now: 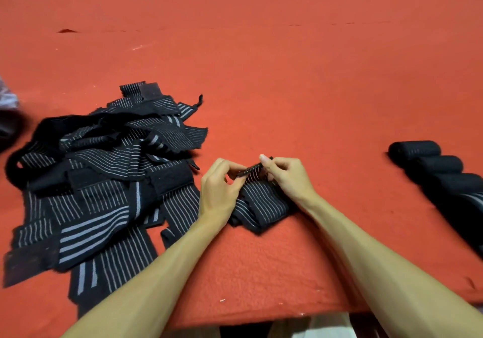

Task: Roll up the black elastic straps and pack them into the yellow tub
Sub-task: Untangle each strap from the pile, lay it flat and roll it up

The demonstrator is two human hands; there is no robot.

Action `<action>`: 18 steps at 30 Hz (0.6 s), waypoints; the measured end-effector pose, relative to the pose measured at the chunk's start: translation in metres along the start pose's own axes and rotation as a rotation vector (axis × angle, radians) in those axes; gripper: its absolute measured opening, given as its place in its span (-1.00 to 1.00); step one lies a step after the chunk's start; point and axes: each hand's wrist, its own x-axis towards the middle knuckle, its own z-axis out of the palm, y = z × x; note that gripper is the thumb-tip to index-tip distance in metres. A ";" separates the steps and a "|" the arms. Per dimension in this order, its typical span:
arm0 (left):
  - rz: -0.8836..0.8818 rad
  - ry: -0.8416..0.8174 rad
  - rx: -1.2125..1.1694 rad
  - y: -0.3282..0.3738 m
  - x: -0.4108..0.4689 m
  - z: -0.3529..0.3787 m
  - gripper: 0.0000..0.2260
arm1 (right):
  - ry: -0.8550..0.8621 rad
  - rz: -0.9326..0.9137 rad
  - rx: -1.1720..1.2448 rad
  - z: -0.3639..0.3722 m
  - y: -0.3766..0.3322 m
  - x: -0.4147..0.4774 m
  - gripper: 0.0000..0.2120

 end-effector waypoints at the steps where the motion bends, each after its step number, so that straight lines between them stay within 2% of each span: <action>1: 0.053 -0.010 0.006 0.002 -0.004 -0.001 -0.87 | -0.042 0.019 -0.039 0.001 -0.006 -0.002 -0.58; 4: 0.159 -0.087 0.026 0.011 -0.013 -0.010 -0.92 | -0.080 0.049 -0.050 -0.003 -0.020 -0.006 -0.70; 8: 0.238 -0.222 -0.014 0.041 -0.019 -0.031 -0.84 | -0.038 -0.033 -0.122 -0.026 -0.044 -0.016 -0.90; 10: 0.138 -0.153 -0.134 0.062 -0.016 -0.044 -0.86 | -0.038 -0.084 -0.065 -0.042 -0.065 -0.026 -0.91; 12: -0.067 -0.078 -0.287 0.079 -0.005 -0.050 -0.79 | -0.061 -0.102 0.036 -0.056 -0.089 -0.037 -0.86; 14: -0.243 -0.075 -0.460 0.100 0.006 -0.054 -0.73 | -0.136 -0.127 0.127 -0.070 -0.115 -0.051 -0.82; 16: -0.326 -0.203 -0.530 0.117 0.018 -0.059 -0.64 | -0.249 -0.132 0.172 -0.082 -0.140 -0.061 -0.79; 18: -0.328 -0.398 -0.594 0.134 0.021 -0.064 -0.53 | -0.331 -0.153 0.173 -0.095 -0.161 -0.072 -0.78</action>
